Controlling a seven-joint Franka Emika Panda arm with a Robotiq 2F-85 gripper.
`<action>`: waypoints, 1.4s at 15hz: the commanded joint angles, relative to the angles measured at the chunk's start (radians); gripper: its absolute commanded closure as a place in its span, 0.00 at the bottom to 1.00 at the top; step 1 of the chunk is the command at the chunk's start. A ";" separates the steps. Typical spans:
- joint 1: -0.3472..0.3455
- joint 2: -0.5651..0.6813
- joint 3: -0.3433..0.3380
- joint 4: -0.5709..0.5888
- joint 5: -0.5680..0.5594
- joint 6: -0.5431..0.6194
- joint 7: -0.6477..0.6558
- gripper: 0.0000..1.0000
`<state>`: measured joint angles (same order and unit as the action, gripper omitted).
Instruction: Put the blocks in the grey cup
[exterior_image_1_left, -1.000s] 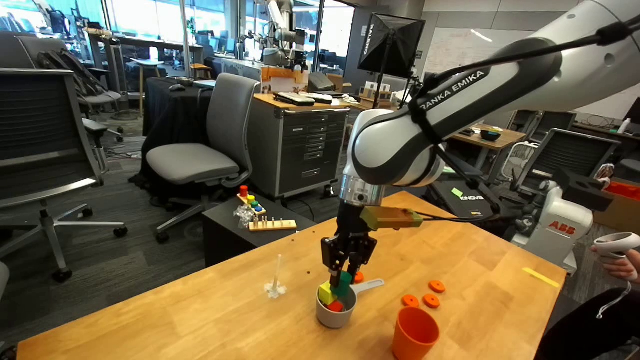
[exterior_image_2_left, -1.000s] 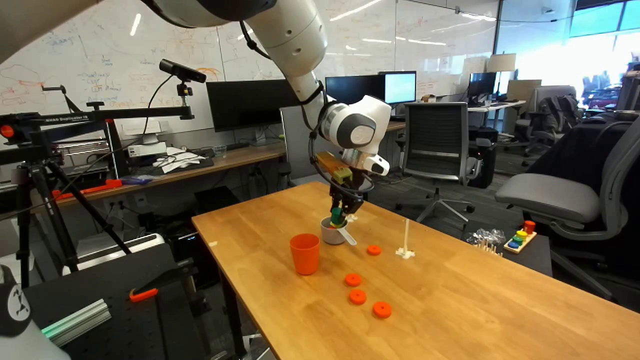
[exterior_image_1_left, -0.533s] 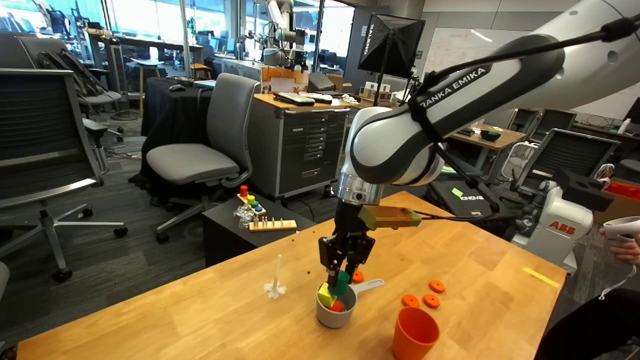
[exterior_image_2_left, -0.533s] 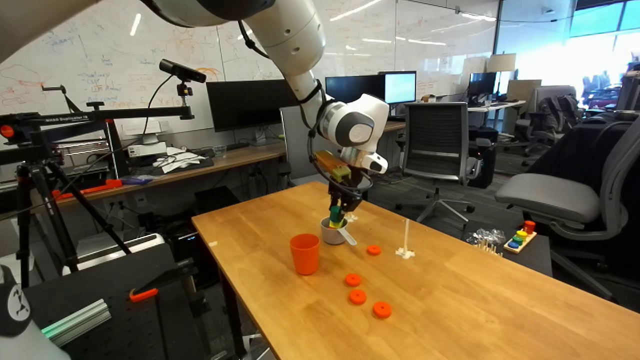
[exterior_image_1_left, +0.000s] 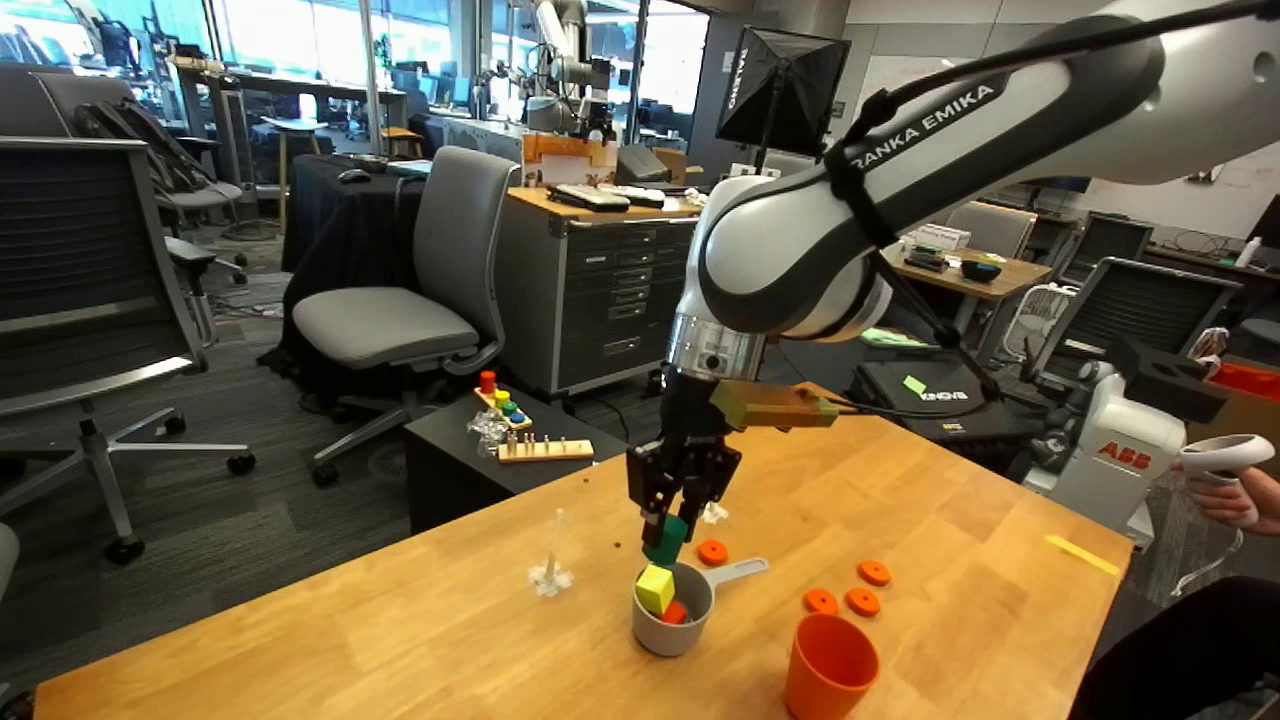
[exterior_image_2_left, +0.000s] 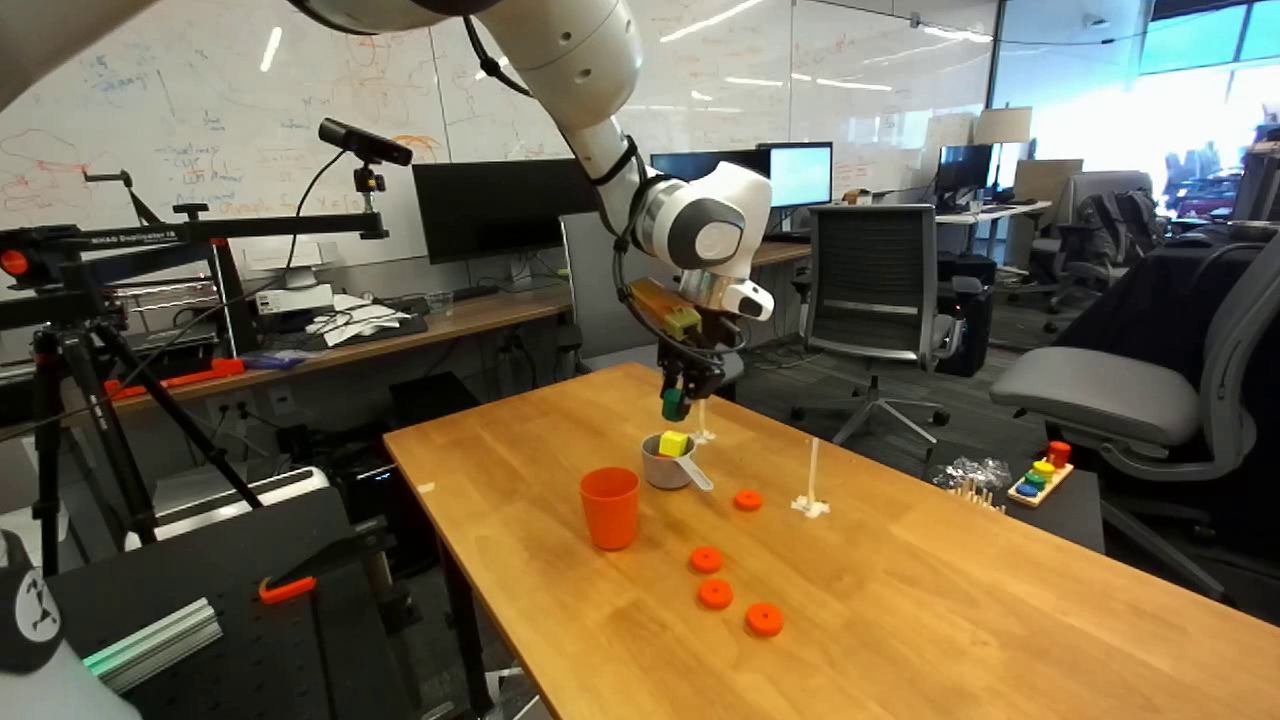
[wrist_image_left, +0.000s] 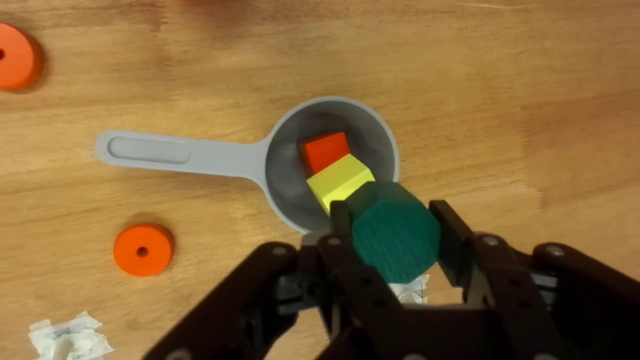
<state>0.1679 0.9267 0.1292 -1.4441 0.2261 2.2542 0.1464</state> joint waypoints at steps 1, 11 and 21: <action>0.006 -0.005 -0.012 0.022 -0.017 -0.024 0.030 0.81; 0.013 0.042 -0.019 0.075 -0.034 -0.027 0.034 0.81; 0.038 0.093 -0.018 0.118 -0.046 -0.030 0.040 0.81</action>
<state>0.1915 0.9935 0.1166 -1.3789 0.1999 2.2535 0.1611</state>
